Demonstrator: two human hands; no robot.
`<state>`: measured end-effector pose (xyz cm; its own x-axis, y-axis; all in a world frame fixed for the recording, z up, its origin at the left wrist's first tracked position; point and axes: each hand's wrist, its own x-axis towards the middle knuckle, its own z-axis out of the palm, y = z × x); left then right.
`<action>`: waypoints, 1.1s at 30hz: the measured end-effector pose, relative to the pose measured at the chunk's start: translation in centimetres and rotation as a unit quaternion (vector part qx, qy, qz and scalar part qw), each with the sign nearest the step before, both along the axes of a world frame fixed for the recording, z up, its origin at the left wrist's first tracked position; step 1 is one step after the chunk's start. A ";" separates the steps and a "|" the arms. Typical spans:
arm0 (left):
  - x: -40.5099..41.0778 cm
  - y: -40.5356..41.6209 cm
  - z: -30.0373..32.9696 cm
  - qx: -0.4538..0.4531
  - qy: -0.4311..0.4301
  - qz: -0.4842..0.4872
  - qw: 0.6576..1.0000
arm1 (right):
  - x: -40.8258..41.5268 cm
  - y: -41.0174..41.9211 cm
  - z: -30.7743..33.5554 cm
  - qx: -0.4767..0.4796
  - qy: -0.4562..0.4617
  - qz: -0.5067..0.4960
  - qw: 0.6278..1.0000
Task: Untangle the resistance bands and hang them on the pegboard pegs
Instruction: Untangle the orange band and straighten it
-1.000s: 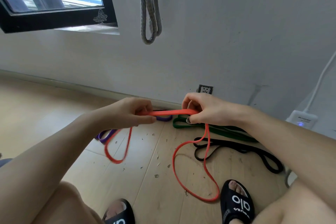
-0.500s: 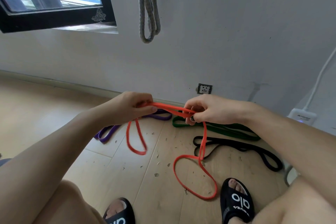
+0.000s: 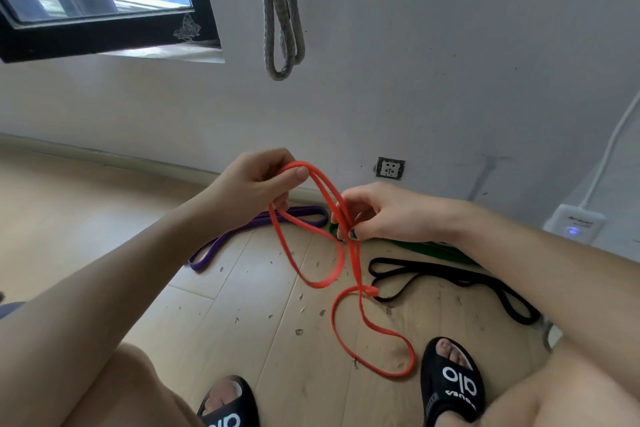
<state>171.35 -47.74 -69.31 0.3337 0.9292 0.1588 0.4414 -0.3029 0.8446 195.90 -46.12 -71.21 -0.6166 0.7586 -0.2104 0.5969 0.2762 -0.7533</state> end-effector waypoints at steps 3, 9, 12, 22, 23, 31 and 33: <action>0.9 -0.4 0.6 0.007 -0.019 -0.002 1.000 | -0.6 -0.2 -0.2 0.009 0.010 0.001 1.000; 0.9 -0.3 0.7 0.001 -0.024 0.013 1.000 | -1.1 -0.2 -0.5 0.081 -0.026 -0.018 0.996; 0.1 -0.1 0.6 -0.003 -0.020 0.021 1.000 | -0.8 0.2 -0.6 0.116 -0.048 -0.031 0.992; -2.6 0.6 -0.6 -0.036 -0.039 0.085 0.995 | 1.3 1.3 -0.8 0.060 -0.107 -0.019 0.992; -3.0 0.8 -0.9 -0.043 -0.053 0.099 0.993 | 1.5 1.4 -0.9 0.061 -0.116 -0.019 0.991; -6.1 2.0 -5.6 -0.173 0.336 0.014 0.926 | 2.0 1.8 0.3 0.110 -0.068 -0.071 0.989; -4.9 1.8 -6.1 -0.198 0.388 -0.023 0.900 | 1.6 1.4 1.0 0.113 -0.034 -0.064 0.991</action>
<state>166.42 -45.97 -75.43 0.2403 0.8443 -0.4790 0.9397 -0.0787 0.3327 197.45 -44.72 -70.21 -0.5027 0.8621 -0.0645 0.6850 0.3516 -0.6381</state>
